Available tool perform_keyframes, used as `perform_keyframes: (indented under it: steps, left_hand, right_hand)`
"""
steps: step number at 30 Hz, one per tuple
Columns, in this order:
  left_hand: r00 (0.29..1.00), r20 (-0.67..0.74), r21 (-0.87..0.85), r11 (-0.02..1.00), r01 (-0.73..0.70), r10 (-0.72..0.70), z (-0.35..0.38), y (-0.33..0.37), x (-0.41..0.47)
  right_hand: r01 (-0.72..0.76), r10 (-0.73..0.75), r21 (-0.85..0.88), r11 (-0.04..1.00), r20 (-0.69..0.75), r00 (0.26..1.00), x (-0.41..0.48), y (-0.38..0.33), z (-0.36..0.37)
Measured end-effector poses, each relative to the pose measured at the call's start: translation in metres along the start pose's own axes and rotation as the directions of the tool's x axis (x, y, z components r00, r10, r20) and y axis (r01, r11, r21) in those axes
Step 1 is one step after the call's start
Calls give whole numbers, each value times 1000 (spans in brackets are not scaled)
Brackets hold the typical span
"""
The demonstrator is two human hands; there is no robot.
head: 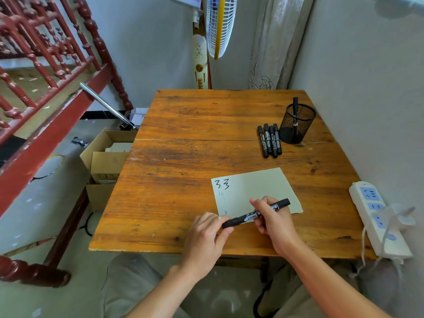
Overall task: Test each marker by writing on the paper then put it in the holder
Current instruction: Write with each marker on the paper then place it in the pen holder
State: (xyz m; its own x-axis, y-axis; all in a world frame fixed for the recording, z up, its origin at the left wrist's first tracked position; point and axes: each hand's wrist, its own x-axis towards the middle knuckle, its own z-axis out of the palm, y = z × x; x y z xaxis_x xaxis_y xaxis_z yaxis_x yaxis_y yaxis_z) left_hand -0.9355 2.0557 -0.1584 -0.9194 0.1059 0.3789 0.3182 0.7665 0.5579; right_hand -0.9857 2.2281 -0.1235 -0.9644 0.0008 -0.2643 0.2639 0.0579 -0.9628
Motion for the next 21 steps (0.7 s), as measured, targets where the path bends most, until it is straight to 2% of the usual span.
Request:
perform_keyframes:
  steps: [13, 18, 21]
  left_hand:
    - [999, 19, -173, 984, 31, -28, 6, 13, 4]
    - [1000, 22, -171, 985, 16, -13, 11, 7, 2]
    - [1000, 28, -109, 994, 17, -15, 11, 0, 4]
  right_hand:
    - [-22, 25, 68, 997, -52, 998, -5, 2, 10]
    - [-11, 12, 49, 999, -18, 1000, -3, 4, 7]
    - [-8, 7, 29, 1000, 40, 999, -2, 3, 4]
